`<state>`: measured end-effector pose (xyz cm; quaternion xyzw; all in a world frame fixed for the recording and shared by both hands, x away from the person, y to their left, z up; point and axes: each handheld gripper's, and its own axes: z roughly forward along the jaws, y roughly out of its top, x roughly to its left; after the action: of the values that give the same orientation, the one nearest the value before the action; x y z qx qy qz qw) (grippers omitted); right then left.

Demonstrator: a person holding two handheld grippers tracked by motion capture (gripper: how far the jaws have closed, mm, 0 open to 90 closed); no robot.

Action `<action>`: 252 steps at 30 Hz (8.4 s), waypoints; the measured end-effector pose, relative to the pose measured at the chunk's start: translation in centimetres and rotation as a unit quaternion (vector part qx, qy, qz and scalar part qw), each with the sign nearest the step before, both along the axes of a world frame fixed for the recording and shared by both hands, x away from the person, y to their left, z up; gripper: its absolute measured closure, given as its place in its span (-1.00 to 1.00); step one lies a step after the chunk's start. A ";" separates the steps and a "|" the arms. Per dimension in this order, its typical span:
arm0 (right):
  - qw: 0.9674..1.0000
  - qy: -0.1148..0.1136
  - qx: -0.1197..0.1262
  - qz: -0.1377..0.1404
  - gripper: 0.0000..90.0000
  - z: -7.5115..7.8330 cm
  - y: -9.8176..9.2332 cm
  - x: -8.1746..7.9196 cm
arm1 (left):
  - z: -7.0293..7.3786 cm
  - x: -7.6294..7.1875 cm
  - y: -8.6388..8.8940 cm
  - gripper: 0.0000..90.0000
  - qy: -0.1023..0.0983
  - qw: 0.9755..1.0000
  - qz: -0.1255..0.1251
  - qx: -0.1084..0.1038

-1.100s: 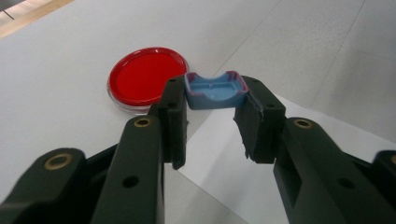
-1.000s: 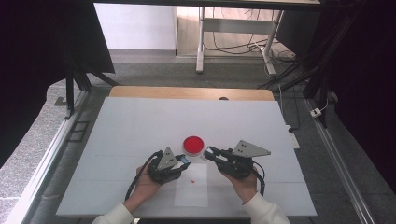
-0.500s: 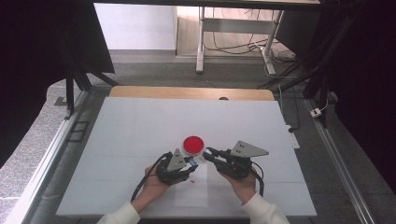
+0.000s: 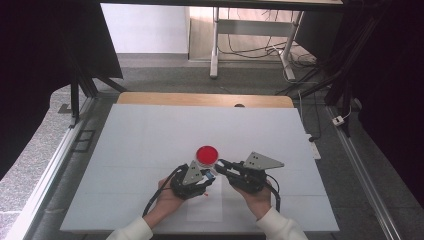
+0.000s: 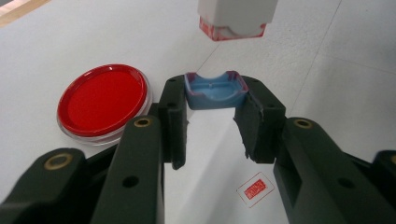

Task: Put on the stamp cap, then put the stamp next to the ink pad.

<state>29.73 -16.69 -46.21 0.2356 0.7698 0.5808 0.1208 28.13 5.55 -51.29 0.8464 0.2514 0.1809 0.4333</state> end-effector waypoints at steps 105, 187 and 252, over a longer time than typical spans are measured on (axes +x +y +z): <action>0.997 0.055 0.010 -0.061 0.67 -1.3 1.6 -0.5 | 0.3 -0.7 -0.8 0.44 -0.054 0.998 0.022 0.013; 0.997 0.015 -0.022 -0.066 0.66 -1.4 -0.3 0.6 | 0.3 -1.7 8.4 -0.31 0.055 0.996 0.065 -0.013; 0.985 0.036 -0.129 -0.109 0.65 -4.9 0.4 8.5 | -0.9 -3.7 14.9 -0.34 0.064 0.989 0.135 -0.022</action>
<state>38.22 -16.28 -51.15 0.3211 0.8116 0.4517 0.1852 24.43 20.47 -52.21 0.8046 0.3945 0.1779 0.4067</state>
